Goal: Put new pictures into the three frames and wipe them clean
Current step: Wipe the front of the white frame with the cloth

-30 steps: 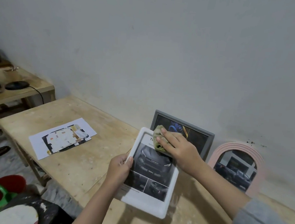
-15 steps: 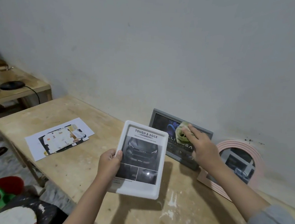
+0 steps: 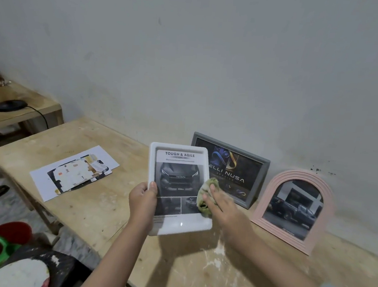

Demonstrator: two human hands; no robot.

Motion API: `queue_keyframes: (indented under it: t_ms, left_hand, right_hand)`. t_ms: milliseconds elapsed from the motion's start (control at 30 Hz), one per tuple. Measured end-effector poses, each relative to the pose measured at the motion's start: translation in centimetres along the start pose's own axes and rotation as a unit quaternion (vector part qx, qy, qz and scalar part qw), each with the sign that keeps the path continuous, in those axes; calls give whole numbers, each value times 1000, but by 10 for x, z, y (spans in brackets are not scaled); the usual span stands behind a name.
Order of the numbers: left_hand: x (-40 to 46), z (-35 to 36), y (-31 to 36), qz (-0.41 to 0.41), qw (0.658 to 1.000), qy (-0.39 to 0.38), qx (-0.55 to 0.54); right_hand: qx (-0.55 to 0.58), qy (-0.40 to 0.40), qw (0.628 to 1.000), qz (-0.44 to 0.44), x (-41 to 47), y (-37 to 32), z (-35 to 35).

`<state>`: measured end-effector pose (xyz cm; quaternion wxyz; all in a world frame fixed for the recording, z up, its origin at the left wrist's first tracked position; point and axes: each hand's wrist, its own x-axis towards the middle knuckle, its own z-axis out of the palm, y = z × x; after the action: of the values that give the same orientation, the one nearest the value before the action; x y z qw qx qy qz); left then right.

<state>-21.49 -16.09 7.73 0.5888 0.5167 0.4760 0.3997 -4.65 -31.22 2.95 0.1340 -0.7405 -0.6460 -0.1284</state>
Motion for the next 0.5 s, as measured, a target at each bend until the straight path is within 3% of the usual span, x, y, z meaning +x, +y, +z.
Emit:
queue_keyframes:
  t_ms: [133,233,267,333,433,500]
  left_hand:
    - [10,-4,-1,13,999,36,-1]
    - [15,-5,0,24,998,56,-5]
    - [15,-5,2,22,998,55,-12]
    - [12,-5,7,15,999,38,-25]
    - [-3,0,11,20,1000,2,0]
    - [-9,4,7,15,999,-21,23]
  right_hand:
    - [51,-80,996,-5,-21,-11,3]
    - [134,-202,970,21,-31,6,2]
    - [183,-187,964,37,-30,10,0]
    - [261,-82,959,75,-21,12,-9]
    - [278,78,954,82,6,8,-32]
    - [278,142,947,78,32,1,-51]
